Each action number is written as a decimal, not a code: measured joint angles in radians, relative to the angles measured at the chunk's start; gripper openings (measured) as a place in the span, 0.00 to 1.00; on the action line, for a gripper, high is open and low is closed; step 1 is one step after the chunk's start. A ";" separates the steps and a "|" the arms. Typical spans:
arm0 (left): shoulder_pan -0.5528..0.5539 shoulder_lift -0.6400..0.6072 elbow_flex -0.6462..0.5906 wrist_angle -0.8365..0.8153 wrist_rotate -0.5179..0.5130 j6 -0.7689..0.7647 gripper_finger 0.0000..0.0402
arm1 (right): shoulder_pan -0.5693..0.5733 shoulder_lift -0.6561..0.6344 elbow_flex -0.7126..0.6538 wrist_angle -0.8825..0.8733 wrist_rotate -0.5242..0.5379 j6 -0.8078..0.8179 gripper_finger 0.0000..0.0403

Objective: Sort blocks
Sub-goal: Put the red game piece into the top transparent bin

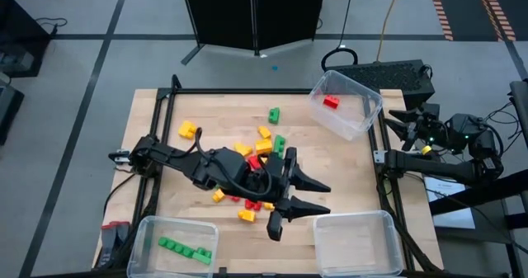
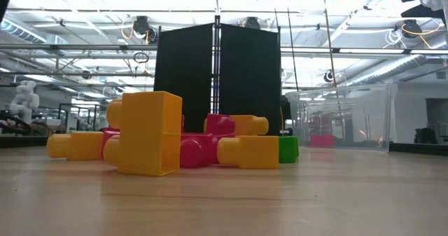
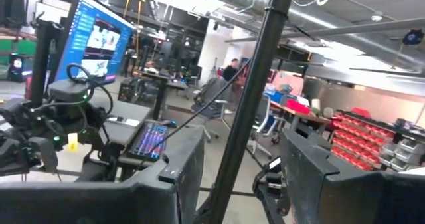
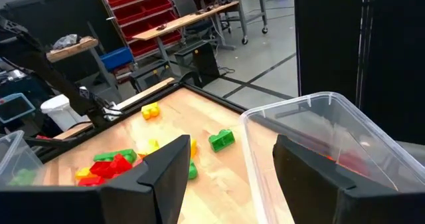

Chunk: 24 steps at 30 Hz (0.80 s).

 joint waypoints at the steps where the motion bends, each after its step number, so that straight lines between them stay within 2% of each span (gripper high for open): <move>1: -0.001 0.000 0.000 0.000 0.000 0.000 0.40 | 0.000 0.000 0.000 0.004 0.000 -0.006 0.52; 7: 0.004 0.000 0.000 0.000 0.000 0.004 0.40 | 0.000 0.000 0.000 0.060 -0.012 -0.017 0.52; 17: 0.046 -0.009 0.000 0.010 0.013 0.019 0.40 | 0.000 0.000 0.000 0.264 -0.211 -0.073 0.52; 24: 0.060 -0.059 0.000 -0.009 0.031 0.025 0.40 | 0.000 0.000 0.000 0.312 -0.243 -0.107 0.52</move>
